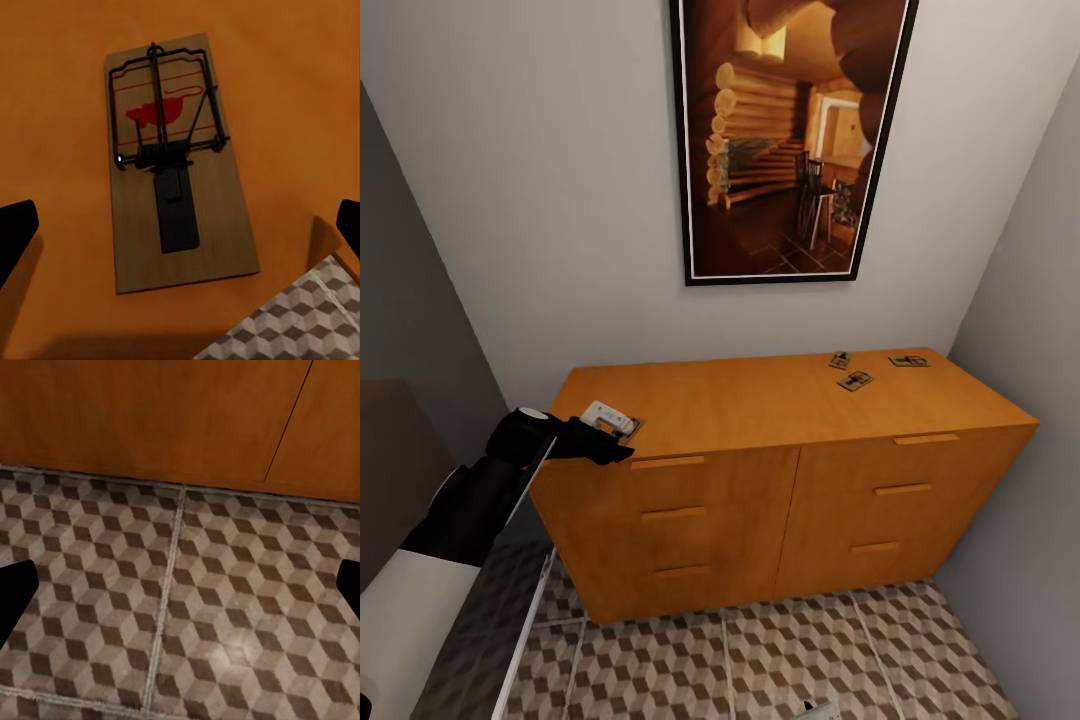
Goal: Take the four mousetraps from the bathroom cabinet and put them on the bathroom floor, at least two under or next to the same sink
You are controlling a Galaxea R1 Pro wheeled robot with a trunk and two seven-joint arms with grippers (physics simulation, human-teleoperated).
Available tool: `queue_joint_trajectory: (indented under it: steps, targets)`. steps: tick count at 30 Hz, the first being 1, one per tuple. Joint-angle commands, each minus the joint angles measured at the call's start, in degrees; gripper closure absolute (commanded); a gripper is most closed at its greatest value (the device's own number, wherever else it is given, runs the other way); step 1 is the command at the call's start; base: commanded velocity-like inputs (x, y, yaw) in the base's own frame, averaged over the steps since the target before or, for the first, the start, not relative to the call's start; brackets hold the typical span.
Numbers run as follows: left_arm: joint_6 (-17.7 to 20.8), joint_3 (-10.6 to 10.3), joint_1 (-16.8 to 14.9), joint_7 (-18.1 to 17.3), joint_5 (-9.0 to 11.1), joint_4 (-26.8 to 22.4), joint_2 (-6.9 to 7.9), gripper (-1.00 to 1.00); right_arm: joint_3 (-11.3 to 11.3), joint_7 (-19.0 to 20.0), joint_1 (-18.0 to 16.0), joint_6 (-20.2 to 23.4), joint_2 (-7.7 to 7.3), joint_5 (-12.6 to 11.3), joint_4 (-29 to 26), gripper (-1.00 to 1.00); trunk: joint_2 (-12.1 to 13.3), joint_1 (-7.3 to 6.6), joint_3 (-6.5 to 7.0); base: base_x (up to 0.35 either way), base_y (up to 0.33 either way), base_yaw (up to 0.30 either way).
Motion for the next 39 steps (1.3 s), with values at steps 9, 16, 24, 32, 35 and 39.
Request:
queue_joint_trajectory:
  steps: [9,16,24,32,35,39]
  targets:
    - [0.1,-0.1,0.0,-0.6,-0.6,0.1,0.04,-1.00,0.2,-0.6,0.0,-0.1,0.00,0.4,0.1,-1.00,0.0,0.00,-0.06,0.000,0.000,0.000]
    - [0.1,-0.1,0.0,-0.6,-0.6,0.4,0.04,-1.00,0.2,-0.6,0.0,-0.1,0.05,0.4,0.1,-1.00,0.0,0.00,-0.07,0.000,0.000,0.000]
    - [0.1,-0.1,0.0,-0.6,-0.6,0.5,0.04,-1.00,0.2,-0.6,0.0,0.0,0.08,0.4,0.1,-1.00,0.0,0.00,-0.48,0.000,0.000,0.000]
    - [0.1,-0.1,0.0,-0.6,-0.6,0.5,0.04,-1.00,0.2,-0.6,0.0,0.0,0.04,0.4,0.1,-1.00,0.0,0.00,-1.14,0.000,0.000,0.000]
    - [0.1,-0.1,0.0,-0.6,-0.6,0.5,0.04,-1.00,0.2,-0.6,0.0,0.0,0.03,0.4,0.1,-1.00,0.0,0.00,-1.35,0.000,0.000,0.000]
    - [0.1,-0.1,0.0,-0.6,-0.6,0.5,0.04,-1.00,0.2,-0.6,0.0,0.0,0.03,0.4,0.1,-1.00,0.0,0.00,-1.45,0.000,0.000,0.000]
